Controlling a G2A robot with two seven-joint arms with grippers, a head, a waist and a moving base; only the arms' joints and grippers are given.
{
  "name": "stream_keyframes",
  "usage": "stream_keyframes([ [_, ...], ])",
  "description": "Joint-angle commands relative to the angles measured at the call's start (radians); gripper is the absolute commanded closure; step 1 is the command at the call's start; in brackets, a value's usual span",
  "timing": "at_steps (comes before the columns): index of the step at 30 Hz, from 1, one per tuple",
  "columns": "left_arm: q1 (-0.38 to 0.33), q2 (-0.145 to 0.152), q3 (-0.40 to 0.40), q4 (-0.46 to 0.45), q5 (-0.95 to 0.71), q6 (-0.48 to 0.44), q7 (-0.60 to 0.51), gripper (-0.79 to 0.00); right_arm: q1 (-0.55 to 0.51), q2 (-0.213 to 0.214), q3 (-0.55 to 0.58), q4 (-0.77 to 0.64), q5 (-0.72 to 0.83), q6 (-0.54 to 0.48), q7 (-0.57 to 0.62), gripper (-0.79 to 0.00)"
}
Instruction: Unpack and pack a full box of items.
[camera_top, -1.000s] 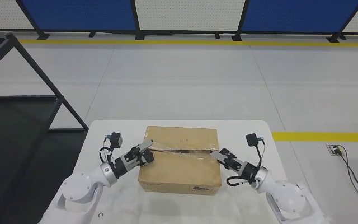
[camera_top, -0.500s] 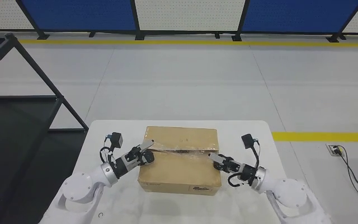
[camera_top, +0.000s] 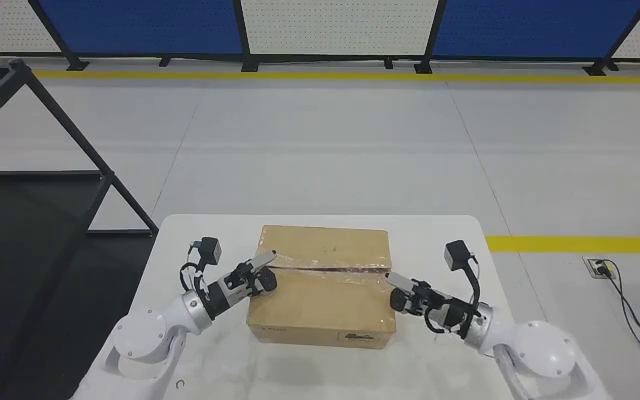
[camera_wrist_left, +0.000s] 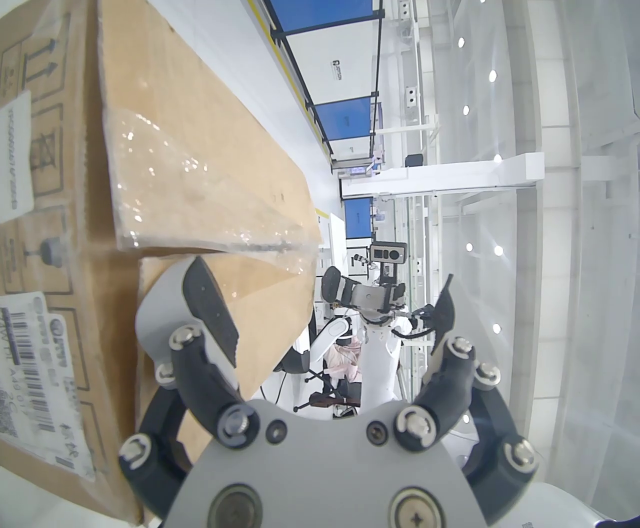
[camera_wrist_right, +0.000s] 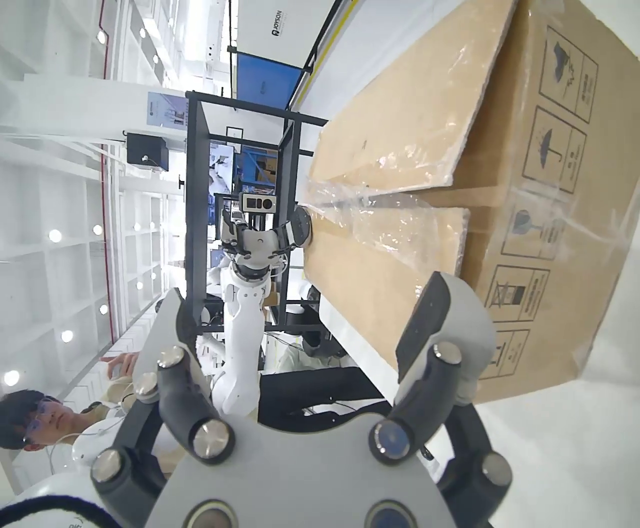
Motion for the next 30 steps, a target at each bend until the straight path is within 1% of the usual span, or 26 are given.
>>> stream_keyframes([
  [1, 0.0, 0.0, 0.0, 0.001, -0.003, -0.002, 0.0, -0.785, -0.022, 0.002, 0.005, -0.024, -0.043, -0.089, -0.032, -0.785],
  [2, 0.0, 0.0, 0.001, 0.002, -0.003, -0.003, 0.0, -0.785, -0.036, 0.003, 0.008, -0.034, -0.076, -0.122, -0.048, -0.785],
  [3, 0.001, 0.0, 0.001, 0.002, -0.003, -0.004, 0.0, -0.785, -0.041, 0.004, 0.008, -0.037, -0.083, -0.128, -0.053, -0.785],
  [11, 0.008, 0.0, 0.001, -0.006, -0.005, -0.013, 0.003, -0.785, -0.043, 0.004, 0.005, -0.04, -0.095, -0.135, -0.06, -0.785],
  [14, 0.011, 0.0, 0.004, -0.009, -0.004, -0.012, 0.004, -0.785, -0.057, 0.005, -0.01, -0.079, -0.233, -0.246, -0.133, -0.785],
  [16, 0.011, 0.0, 0.005, -0.01, -0.003, -0.011, 0.004, -0.785, -0.068, 0.007, -0.006, -0.117, -0.35, -0.272, -0.18, -0.785],
  [18, 0.012, 0.0, 0.005, -0.012, -0.002, -0.01, 0.004, -0.785, -0.082, 0.011, -0.011, -0.166, -0.457, -0.304, -0.187, -0.785],
  [21, 0.016, 0.001, 0.006, -0.017, -0.001, -0.011, 0.007, -0.785, -0.102, 0.018, -0.021, -0.241, -0.706, -0.33, -0.21, -0.785],
  [23, 0.019, 0.001, 0.005, -0.02, -0.001, -0.011, 0.008, -0.785, -0.117, 0.021, -0.044, -0.294, -0.92, -0.321, -0.236, -0.785],
  [26, 0.023, 0.002, 0.003, -0.026, -0.001, -0.013, 0.007, -0.785, -0.142, 0.02, -0.107, -0.352, -1.207, -0.263, -0.298, -0.785],
  [28, 0.025, 0.002, 0.001, -0.027, -0.002, -0.013, 0.008, -0.785, -0.156, 0.014, -0.142, -0.366, -1.303, -0.19, -0.347, -0.785],
  [30, 0.028, 0.002, 0.001, -0.029, -0.002, -0.016, 0.009, -0.785, -0.156, 0.014, -0.142, -0.366, -1.303, -0.19, -0.347, -0.785],
])
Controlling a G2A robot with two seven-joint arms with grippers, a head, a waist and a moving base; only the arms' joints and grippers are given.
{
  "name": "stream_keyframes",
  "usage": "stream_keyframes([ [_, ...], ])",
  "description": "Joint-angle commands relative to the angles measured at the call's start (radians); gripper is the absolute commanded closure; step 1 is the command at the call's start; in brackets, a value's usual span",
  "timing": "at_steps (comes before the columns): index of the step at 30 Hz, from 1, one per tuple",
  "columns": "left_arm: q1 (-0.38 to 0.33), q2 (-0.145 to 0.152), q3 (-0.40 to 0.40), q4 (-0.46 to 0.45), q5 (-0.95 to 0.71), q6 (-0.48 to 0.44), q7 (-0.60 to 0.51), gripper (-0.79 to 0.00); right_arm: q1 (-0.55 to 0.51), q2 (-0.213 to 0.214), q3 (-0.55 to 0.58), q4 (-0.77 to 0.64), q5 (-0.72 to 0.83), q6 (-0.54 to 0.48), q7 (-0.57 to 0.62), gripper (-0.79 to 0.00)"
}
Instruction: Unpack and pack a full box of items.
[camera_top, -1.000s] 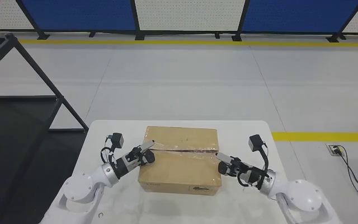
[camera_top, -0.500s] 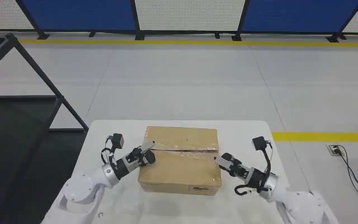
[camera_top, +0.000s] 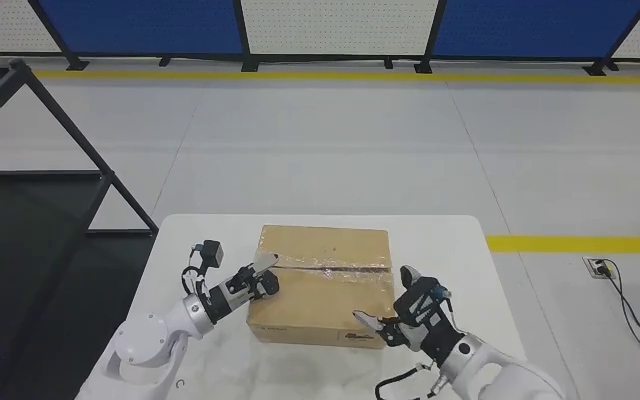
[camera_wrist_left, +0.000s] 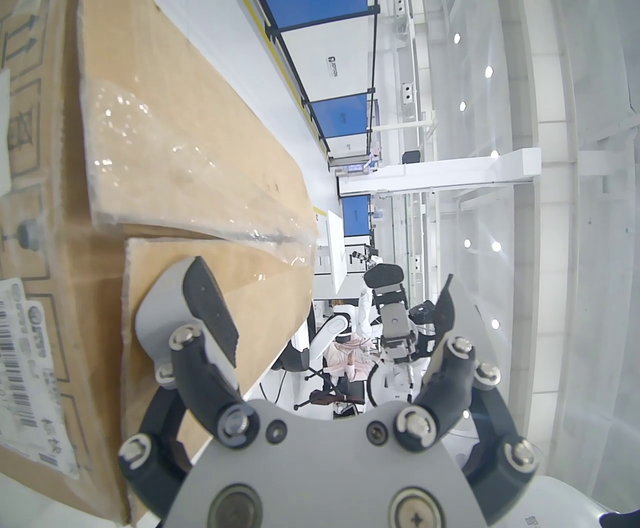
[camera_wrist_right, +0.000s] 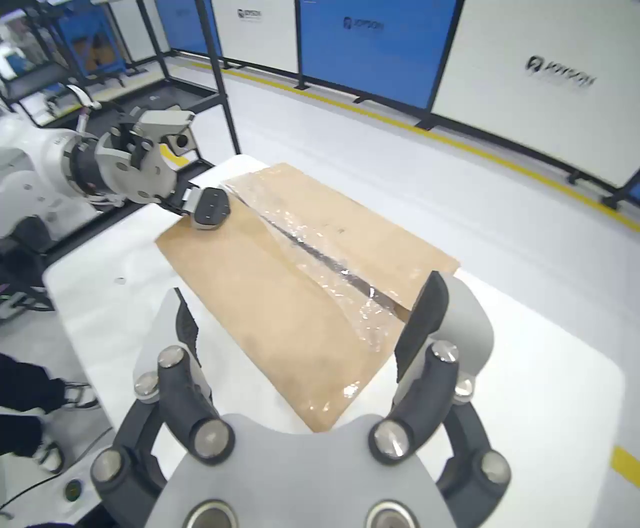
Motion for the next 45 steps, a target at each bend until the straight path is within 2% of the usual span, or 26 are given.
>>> stream_keyframes([
  [1, 0.003, 0.0, 0.0, -0.001, 0.0, -0.002, 0.001, -0.785, 0.0, 0.0, 0.002, 0.001, 0.004, -0.011, 0.005, -0.785],
  [10, 0.016, 0.002, -0.013, -0.003, -0.007, -0.01, 0.006, -0.785, -0.003, 0.0, -0.005, -0.007, -0.01, -0.029, -0.001, -0.785],
  [15, 0.009, 0.002, -0.008, -0.004, -0.003, -0.005, 0.002, -0.785, 0.032, 0.002, -0.097, -0.073, -0.399, -0.043, 0.078, -0.785],
  [20, 0.015, 0.003, -0.013, -0.01, -0.009, -0.01, 0.001, -0.785, 0.102, -0.01, -0.233, -0.048, -0.766, -0.053, 0.184, -0.785],
  [23, 0.022, 0.004, -0.021, -0.014, -0.012, -0.013, 0.001, -0.785, 0.151, -0.027, -0.301, -0.008, -0.891, -0.02, 0.248, -0.785],
  [28, 0.03, 0.006, -0.028, -0.021, -0.015, -0.015, 0.001, -0.785, 0.24, -0.059, -0.415, 0.072, -1.094, -0.047, 0.365, -0.785],
  [39, 0.036, 0.006, -0.032, -0.013, -0.03, -0.031, 0.001, -0.785, 0.239, -0.07, -0.431, 0.1, -1.146, -0.044, 0.39, -0.785],
  [45, 0.03, 0.005, -0.032, -0.001, -0.048, -0.043, 0.003, -0.785, 0.248, -0.092, -0.414, 0.149, -1.099, -0.048, 0.416, -0.785],
])
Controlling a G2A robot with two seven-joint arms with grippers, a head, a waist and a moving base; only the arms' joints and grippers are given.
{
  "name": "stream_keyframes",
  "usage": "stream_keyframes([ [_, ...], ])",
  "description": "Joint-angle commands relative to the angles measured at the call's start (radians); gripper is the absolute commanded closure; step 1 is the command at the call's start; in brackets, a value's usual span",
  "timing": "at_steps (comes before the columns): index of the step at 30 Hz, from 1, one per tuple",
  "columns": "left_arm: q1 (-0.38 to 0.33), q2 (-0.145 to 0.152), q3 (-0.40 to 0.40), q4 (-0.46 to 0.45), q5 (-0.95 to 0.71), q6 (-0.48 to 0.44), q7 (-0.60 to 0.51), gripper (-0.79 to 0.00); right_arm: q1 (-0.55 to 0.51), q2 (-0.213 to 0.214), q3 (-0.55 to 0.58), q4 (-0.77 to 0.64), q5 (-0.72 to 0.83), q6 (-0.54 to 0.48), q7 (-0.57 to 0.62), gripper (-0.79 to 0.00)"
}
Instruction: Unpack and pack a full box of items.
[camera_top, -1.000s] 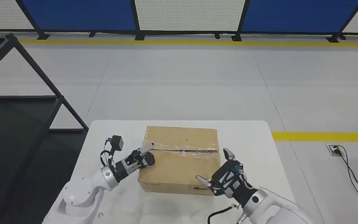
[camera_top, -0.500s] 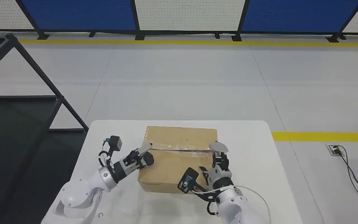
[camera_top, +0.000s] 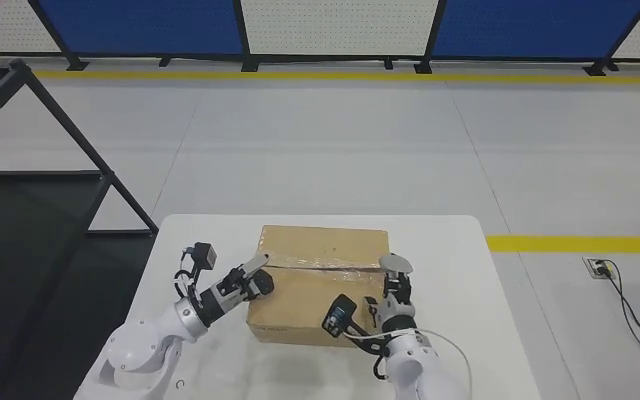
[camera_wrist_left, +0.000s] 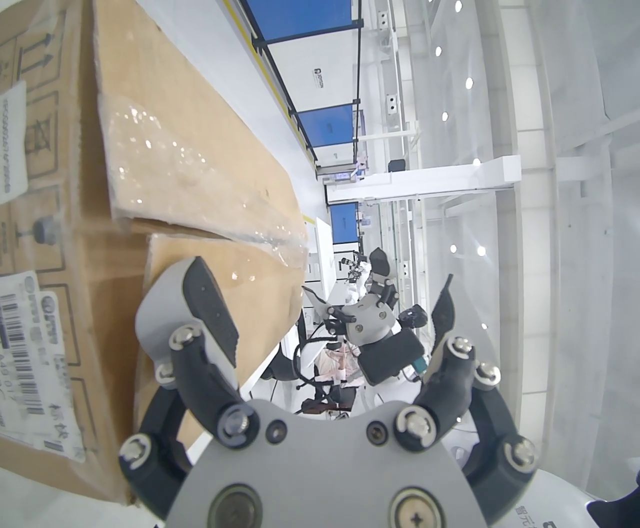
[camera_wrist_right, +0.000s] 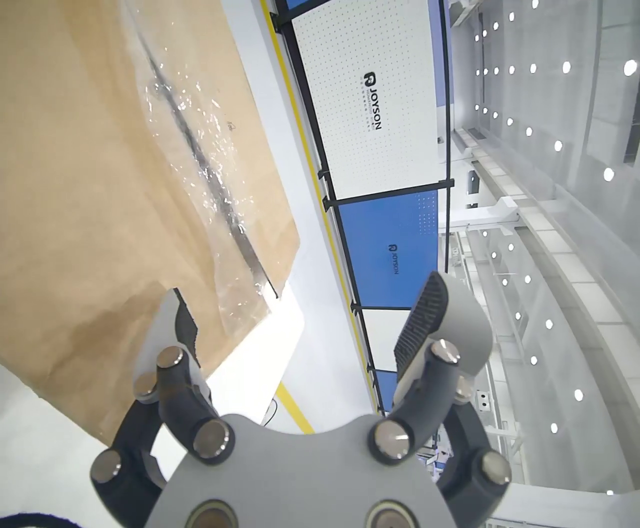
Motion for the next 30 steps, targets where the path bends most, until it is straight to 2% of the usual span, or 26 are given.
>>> stream_keyframes([
  [1, -0.001, 0.0, 0.0, 0.004, -0.002, -0.002, -0.003, -0.785, 0.005, -0.007, 0.001, 0.011, 0.008, -0.007, -0.002, -0.785],
  [10, -0.003, 0.001, -0.006, 0.016, -0.009, -0.009, -0.013, -0.785, 0.028, -0.039, -0.025, 0.074, -0.029, 0.012, -0.03, -0.785],
  [19, 0.003, 0.003, -0.015, 0.019, -0.016, -0.016, -0.016, -0.785, 0.051, -0.076, -0.018, 0.11, -0.009, 0.042, 0.011, -0.785],
  [23, 0.005, 0.003, -0.017, 0.018, -0.021, -0.02, -0.018, -0.785, 0.046, -0.085, -0.008, 0.108, -0.041, 0.058, 0.021, -0.785],
  [30, 0.004, 0.004, -0.018, 0.02, -0.022, -0.021, -0.02, -0.785, 0.005, -0.095, 0.013, 0.094, -0.115, 0.125, -0.029, -0.785],
])
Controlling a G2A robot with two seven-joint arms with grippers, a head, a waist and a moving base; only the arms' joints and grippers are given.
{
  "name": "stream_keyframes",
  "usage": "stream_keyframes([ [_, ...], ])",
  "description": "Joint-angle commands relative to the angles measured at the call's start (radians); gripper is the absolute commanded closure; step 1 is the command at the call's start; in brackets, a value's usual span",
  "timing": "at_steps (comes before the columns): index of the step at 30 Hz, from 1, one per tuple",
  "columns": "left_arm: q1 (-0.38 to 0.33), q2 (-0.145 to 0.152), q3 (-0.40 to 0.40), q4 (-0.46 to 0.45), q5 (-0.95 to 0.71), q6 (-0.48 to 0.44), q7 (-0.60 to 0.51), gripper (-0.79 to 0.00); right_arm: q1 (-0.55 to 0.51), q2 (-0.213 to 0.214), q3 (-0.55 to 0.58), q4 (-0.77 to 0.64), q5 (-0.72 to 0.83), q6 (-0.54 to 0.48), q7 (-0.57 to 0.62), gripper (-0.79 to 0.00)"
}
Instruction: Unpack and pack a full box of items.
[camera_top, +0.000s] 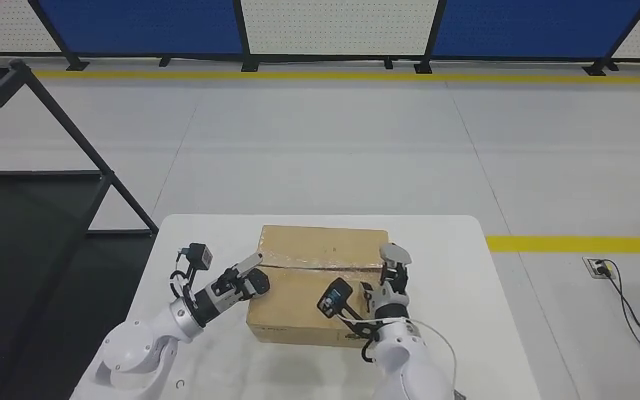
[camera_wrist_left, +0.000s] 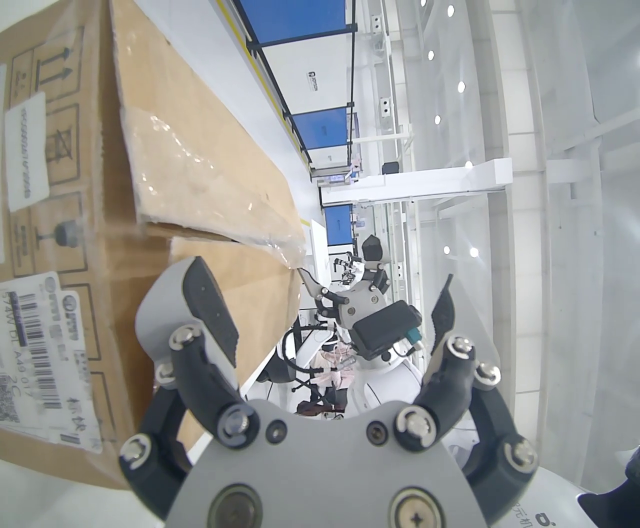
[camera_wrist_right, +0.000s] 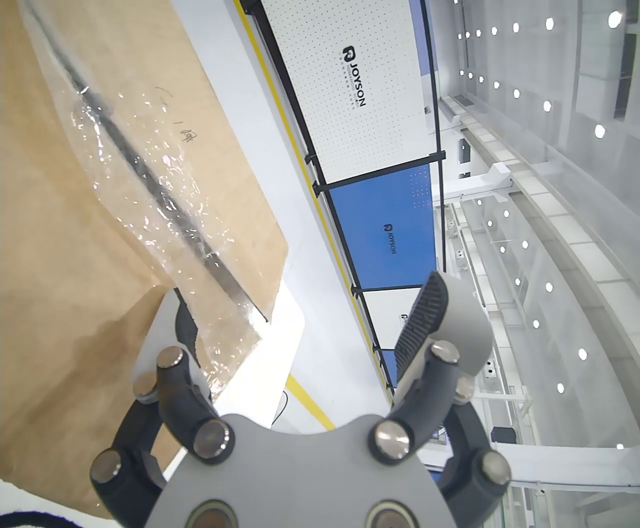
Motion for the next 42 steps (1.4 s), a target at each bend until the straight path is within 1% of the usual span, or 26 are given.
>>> stream_keyframes([
  [1, 0.0, 0.0, 0.0, 0.0, 0.0, 0.0, 0.0, -0.785, -0.014, -0.002, 0.008, -0.005, -0.018, 0.016, -0.016, -0.785],
  [7, -0.002, 0.001, 0.0, -0.001, 0.002, 0.002, 0.0, -0.785, -0.053, -0.007, 0.041, -0.004, -0.067, 0.047, -0.043, -0.785],
  [11, -0.002, 0.001, 0.0, -0.001, 0.001, 0.003, 0.001, -0.785, -0.064, -0.011, 0.06, 0.006, -0.058, 0.005, -0.072, -0.785],
  [13, -0.002, 0.001, 0.001, -0.001, 0.001, 0.003, 0.003, -0.785, -0.074, -0.011, 0.068, -0.004, -0.045, -0.023, -0.113, -0.785],
  [18, -0.003, 0.001, 0.003, 0.001, 0.0, 0.004, 0.004, -0.785, -0.101, -0.012, 0.092, -0.008, -0.112, -0.043, -0.099, -0.785],
  [21, -0.007, 0.0, 0.006, 0.001, 0.001, 0.004, 0.002, -0.785, -0.097, -0.018, 0.097, 0.001, -0.116, -0.059, -0.099, -0.785],
  [22, -0.008, 0.0, 0.007, 0.001, 0.001, 0.003, 0.003, -0.785, -0.094, -0.02, 0.098, 0.004, -0.115, -0.064, -0.101, -0.745],
  [23, -0.008, 0.0, 0.007, 0.002, 0.001, 0.003, 0.003, -0.785, -0.09, -0.023, 0.099, 0.007, -0.111, -0.074, -0.107, -0.588],
  [24, -0.008, 0.0, 0.008, 0.002, 0.001, 0.003, 0.003, -0.785, -0.086, -0.024, 0.1, 0.01, -0.11, -0.082, -0.111, -0.357],
  [25, -0.009, 0.0, 0.008, 0.002, 0.001, 0.003, 0.004, -0.785, -0.083, -0.026, 0.102, 0.013, -0.108, -0.09, -0.117, -0.286],
  [27, -0.007, 0.0, 0.006, 0.001, 0.001, 0.003, 0.007, -0.785, -0.077, -0.03, 0.105, 0.02, -0.101, -0.108, -0.126, -0.206],
  [30, -0.003, 0.001, 0.002, -0.001, -0.001, 0.001, 0.007, -0.785, -0.066, -0.035, 0.114, 0.032, -0.086, -0.133, -0.138, -0.142],
  [32, -0.001, 0.001, -0.001, -0.002, -0.002, 0.0, 0.007, -0.785, -0.062, -0.038, 0.118, 0.039, -0.079, -0.149, -0.149, -0.046],
  [33, 0.0, 0.002, -0.002, -0.002, -0.002, -0.001, 0.006, -0.785, -0.06, -0.04, 0.121, 0.041, -0.077, -0.153, -0.152, -0.012],
  [34, 0.0, 0.002, -0.003, -0.003, -0.003, -0.001, 0.006, -0.785, -0.06, -0.041, 0.124, 0.042, -0.077, -0.155, -0.155, 0.0],
  [42, -0.003, 0.003, -0.004, -0.001, -0.004, 0.004, 0.004, -0.785, -0.079, -0.048, 0.136, 0.024, -0.106, -0.174, -0.182, 0.0],
])
